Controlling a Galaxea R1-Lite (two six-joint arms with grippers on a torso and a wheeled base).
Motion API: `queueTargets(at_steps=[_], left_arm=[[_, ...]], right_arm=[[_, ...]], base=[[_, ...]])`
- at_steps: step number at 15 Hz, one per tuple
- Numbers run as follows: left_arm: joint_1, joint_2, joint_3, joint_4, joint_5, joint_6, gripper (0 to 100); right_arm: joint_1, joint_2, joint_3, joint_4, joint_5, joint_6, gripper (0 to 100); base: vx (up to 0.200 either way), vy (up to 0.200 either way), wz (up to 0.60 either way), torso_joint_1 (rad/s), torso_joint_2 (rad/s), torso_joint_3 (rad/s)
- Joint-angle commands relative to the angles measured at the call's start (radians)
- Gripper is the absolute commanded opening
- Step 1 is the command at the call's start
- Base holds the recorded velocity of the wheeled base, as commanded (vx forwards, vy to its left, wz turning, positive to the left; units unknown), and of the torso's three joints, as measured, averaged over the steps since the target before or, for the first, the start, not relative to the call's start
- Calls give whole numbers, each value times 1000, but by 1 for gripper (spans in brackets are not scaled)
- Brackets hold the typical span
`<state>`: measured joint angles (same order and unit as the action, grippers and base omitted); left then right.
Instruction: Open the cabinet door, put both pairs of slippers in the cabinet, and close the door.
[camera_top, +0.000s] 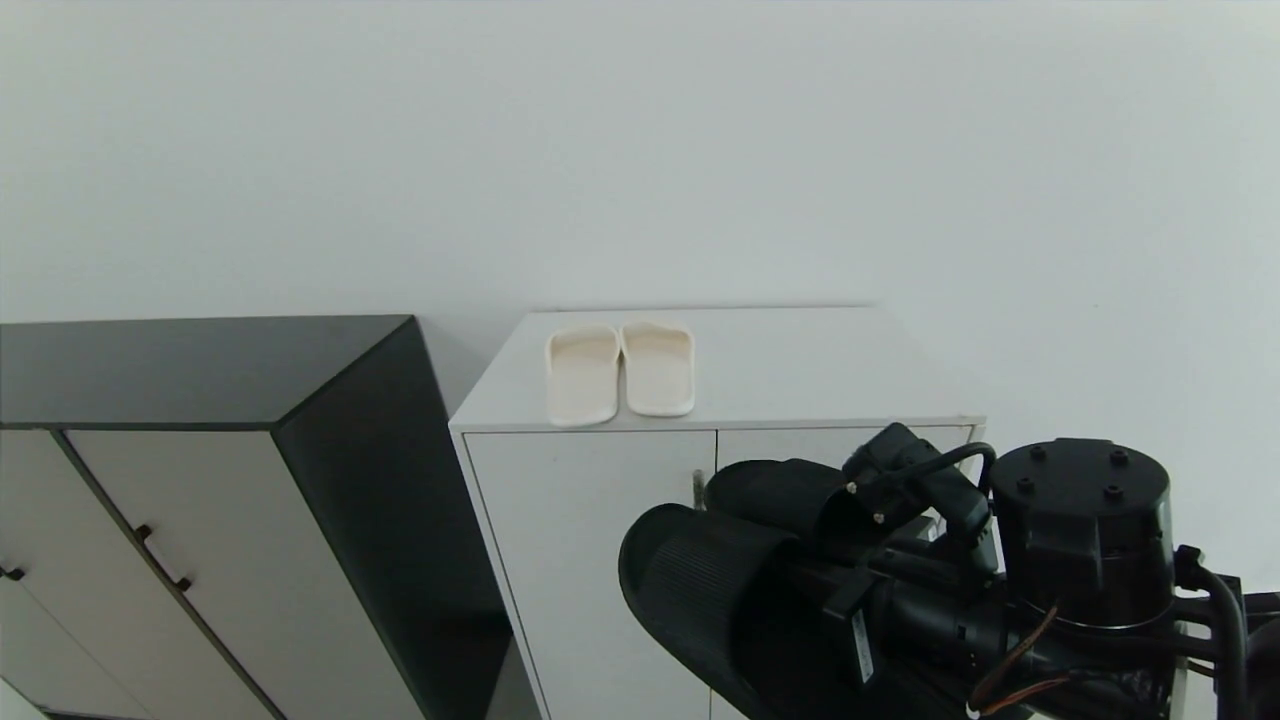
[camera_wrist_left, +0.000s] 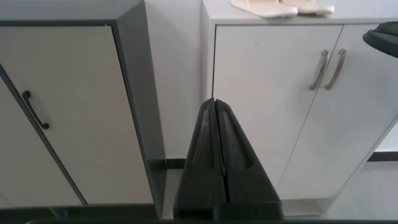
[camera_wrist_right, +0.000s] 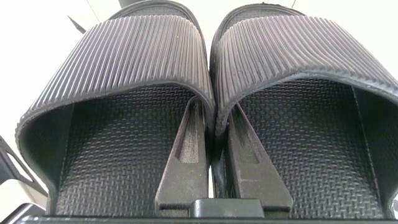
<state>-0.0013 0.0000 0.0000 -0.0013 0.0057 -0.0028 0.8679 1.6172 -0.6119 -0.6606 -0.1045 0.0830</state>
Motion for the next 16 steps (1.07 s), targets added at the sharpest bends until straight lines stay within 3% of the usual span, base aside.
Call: queueTargets(at_steps=[1, 16], left_arm=[[0, 0, 0, 0, 0, 0, 0], [0, 0, 0, 0, 0, 3, 0]], right_arm=[[0, 0, 0, -1, 0, 0, 0], [13, 10, 11, -1, 2, 0, 0]], base=[[0, 0, 0, -232, 554, 320], [0, 0, 0, -179, 498, 321]])
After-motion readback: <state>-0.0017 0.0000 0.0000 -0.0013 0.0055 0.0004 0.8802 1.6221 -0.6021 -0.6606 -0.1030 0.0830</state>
